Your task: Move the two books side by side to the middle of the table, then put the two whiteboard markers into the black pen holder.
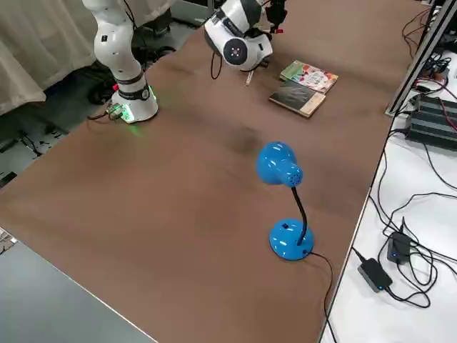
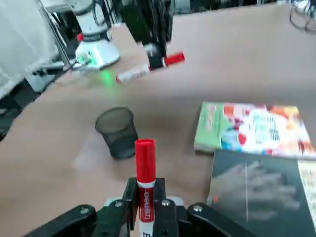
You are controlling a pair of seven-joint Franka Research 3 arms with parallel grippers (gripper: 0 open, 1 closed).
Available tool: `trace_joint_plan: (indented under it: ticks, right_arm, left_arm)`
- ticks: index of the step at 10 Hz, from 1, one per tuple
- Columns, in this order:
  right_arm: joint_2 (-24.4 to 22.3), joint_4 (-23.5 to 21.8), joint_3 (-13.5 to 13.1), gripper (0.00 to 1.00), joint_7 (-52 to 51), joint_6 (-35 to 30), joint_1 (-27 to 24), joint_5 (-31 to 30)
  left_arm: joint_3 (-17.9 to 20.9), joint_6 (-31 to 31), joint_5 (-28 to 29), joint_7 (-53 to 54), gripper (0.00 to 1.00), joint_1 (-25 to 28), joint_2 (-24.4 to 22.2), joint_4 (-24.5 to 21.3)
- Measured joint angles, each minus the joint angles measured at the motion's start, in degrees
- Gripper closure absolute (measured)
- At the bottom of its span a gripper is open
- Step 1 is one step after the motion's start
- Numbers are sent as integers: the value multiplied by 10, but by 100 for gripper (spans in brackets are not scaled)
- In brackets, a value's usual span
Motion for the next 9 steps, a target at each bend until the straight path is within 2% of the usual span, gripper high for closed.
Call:
trace_joint_plan:
  ticks: [1,3,5,7,9]
  right_arm:
    - [0,10,0,83,0,-24,0,16]
    - [3,19,0,83,0,-51,0,45]
    - [11,28,0,83,0,-58,1,67]
    - [39,45,0,83,-9,-95,4,98]
    - [79,66,0,83,-33,-112,6,112]
  left_arm:
    - [-1,-2,35,-29,83,-2,-1,0]
    - [-2,-6,191,-149,83,-7,4,-1]
    - [-2,-5,314,-256,83,-19,20,-1]
    - [-2,-5,427,-379,83,-36,26,-1]
    - [-2,-37,548,-494,83,-45,27,-2]
